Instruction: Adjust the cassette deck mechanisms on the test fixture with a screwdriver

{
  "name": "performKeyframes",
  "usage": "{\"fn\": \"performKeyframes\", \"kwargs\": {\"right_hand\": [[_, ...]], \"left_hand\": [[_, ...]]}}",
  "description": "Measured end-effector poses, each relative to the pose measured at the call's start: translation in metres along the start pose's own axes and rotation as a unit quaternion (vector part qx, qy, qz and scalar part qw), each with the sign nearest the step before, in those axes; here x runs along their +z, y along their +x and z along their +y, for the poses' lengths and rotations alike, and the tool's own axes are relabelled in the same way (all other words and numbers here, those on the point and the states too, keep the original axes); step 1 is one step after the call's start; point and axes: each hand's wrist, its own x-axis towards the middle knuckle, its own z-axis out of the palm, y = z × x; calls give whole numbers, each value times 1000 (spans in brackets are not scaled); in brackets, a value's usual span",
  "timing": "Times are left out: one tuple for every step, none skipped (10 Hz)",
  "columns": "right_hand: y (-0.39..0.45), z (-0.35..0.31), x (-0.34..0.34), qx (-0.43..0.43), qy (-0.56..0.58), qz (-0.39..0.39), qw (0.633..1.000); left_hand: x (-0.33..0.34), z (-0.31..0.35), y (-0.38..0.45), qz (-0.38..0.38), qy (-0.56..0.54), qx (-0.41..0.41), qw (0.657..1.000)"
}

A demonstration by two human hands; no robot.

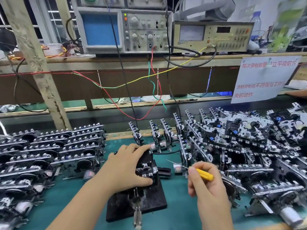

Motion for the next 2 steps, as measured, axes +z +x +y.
{"fn": "performKeyframes", "kwargs": {"right_hand": [[-1,-8,5,-10,23,-5,1000],[2,-39,4,-65,50,-30,996]], "left_hand": [[-2,0,-7,12,-5,-1,1000],[-2,1,-20,42,-13,-12,999]]}}
